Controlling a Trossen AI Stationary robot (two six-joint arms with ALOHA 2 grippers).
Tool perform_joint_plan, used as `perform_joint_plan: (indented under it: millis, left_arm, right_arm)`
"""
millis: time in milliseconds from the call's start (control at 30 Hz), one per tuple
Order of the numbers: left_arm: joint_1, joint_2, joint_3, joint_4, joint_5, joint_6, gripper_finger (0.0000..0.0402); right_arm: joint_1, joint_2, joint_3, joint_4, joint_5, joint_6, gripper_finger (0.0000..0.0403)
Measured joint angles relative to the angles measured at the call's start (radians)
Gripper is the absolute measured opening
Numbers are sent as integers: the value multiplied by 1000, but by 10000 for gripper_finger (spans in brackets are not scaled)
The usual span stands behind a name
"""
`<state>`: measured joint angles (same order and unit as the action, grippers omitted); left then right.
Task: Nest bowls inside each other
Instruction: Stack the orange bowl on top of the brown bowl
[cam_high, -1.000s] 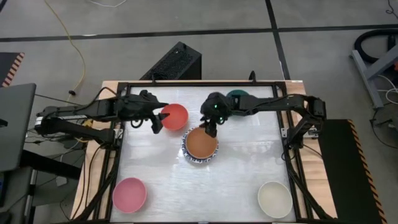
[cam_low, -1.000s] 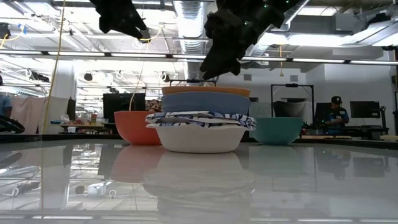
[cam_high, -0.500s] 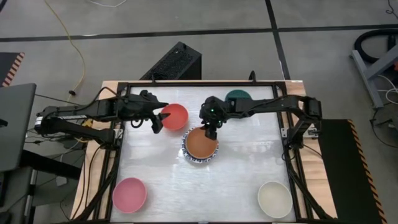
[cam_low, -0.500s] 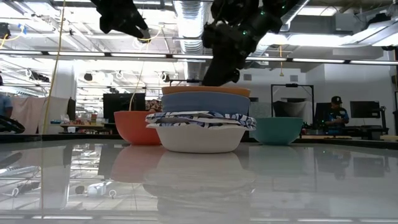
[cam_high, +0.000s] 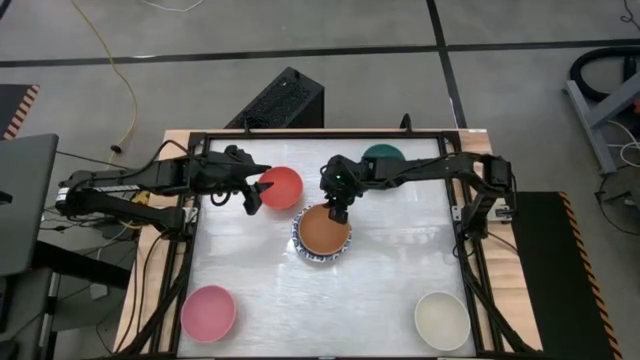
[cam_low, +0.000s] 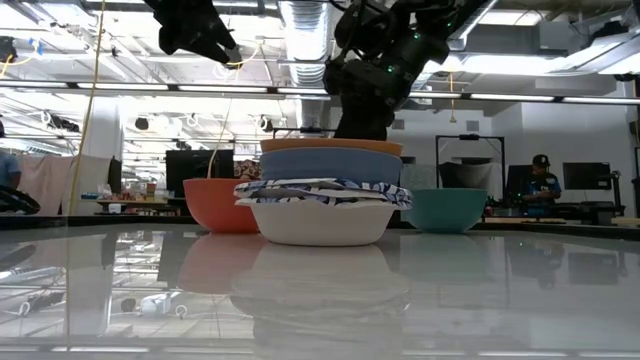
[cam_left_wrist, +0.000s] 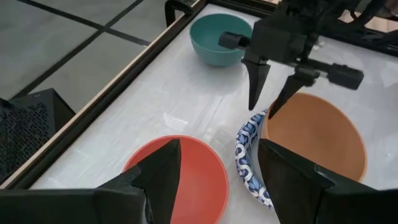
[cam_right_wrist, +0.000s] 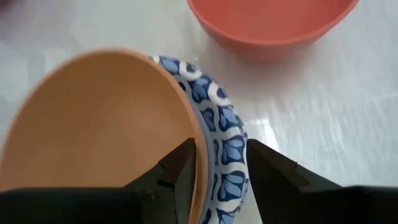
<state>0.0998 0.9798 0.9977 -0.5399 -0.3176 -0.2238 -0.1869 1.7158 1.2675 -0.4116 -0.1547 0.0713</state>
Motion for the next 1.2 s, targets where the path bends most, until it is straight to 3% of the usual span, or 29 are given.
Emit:
perform_joint_plan:
  millis: [267, 367, 667, 867, 1200]
  left_arm:
    - [0, 0, 0, -4, 0, -1, 203]
    - [0, 0, 0, -4, 0, 0, 203]
    - [0, 15, -12, -33, -25, 2, 203]
    - [-3, 96, -34, -151, -32, 72, 203]
    - [-22, 293, -35, -145, 67, 290, 203]
  right_arm:
    - [-11, -62, 0, 34, -3, 2, 161]
    - [-12, -67, 0, 70, -92, -17, 155]
    - [-6, -47, 0, 78, -135, -20, 72]
    - [-12, -60, 0, 70, -134, -20, 64]
    - [-12, -62, 1, 63, -134, 7, 63]
